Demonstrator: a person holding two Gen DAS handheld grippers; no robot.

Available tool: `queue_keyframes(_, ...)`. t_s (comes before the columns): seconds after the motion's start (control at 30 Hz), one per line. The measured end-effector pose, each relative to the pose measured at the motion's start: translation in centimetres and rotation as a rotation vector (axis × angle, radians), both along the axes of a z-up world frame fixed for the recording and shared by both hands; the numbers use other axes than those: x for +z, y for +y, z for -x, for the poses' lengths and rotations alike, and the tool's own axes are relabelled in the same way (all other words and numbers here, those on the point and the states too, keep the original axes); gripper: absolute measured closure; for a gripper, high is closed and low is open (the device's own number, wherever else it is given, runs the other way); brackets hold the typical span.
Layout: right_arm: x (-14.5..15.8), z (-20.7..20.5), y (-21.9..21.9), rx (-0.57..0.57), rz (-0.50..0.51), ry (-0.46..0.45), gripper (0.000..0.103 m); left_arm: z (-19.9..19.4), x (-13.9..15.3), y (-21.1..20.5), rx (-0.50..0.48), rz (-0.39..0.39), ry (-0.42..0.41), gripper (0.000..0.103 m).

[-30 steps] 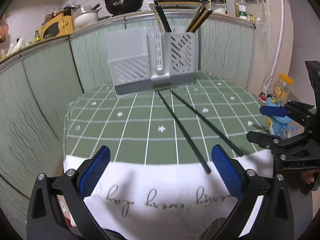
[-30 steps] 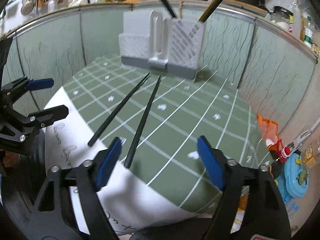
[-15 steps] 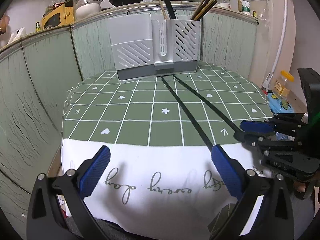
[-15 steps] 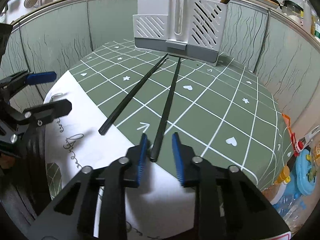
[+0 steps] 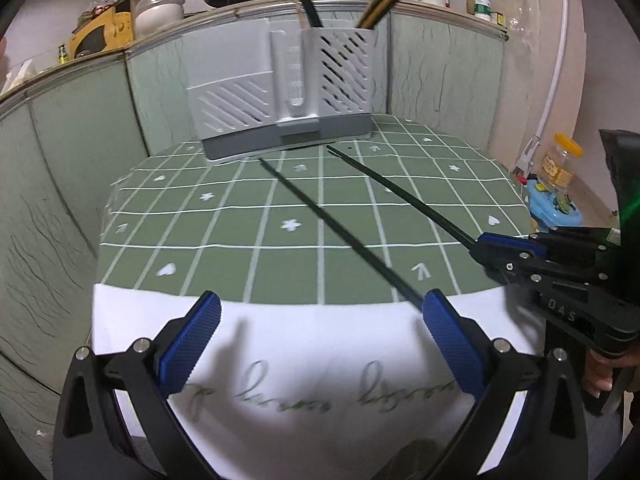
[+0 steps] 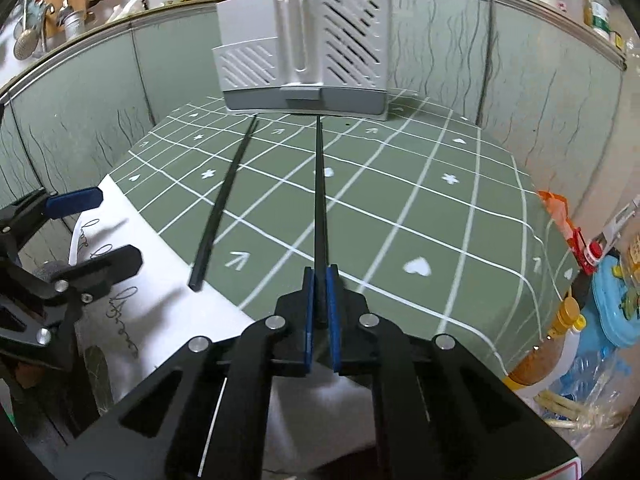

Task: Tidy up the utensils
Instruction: 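Close the left gripper on a black chopstick while the right gripper closes on the other, then lift both black chopsticks with both grippers toward the white holder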

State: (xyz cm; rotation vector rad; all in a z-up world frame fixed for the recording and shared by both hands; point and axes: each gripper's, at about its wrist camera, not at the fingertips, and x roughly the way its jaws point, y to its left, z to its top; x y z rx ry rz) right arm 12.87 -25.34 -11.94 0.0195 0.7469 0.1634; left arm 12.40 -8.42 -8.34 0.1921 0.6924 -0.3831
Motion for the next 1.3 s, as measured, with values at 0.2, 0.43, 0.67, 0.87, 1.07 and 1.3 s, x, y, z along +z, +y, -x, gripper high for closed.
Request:
queue_keyframes(0.2, 0.7, 0.7, -2.0, -0.031, -0.012, -0.007, 0.097, -0.6, -1.1, -2.6, -0.005, 0.015, 0.045, 0.014)
queue_keyframes(0.43, 1.1, 1.8, -4.1, -0.066, -0.022, -0.013, 0.097, -0.7, -2.1, -4.7, 0.026, -0.021, 0.038, 0.029)
queue_keyframes(0.67, 1.3, 2.5, -5.3, -0.087, -0.032, -0.019, 0.097, -0.5, -2.1, -3.6, 0.131, -0.046, 0.003, 0.091)
queue_keyframes(0.87, 1.3, 2.5, -5.3, -0.088, -0.031, -0.019, 0.097, -0.8, -1.9, -2.7, 0.126, -0.030, 0.021, 0.096)
queue_keyframes(1.07, 1.4, 2.5, -4.8, -0.078, -0.031, -0.021, 0.097, -0.5, -1.6, -1.6, 0.119, 0.005, 0.032, 0.096)
queue_keyframes(1.3, 1.7, 2.4, -3.8, -0.056, -0.028, -0.025, 0.097, -0.5, -1.1, 0.6, 0.149, 0.018, 0.028, 0.096)
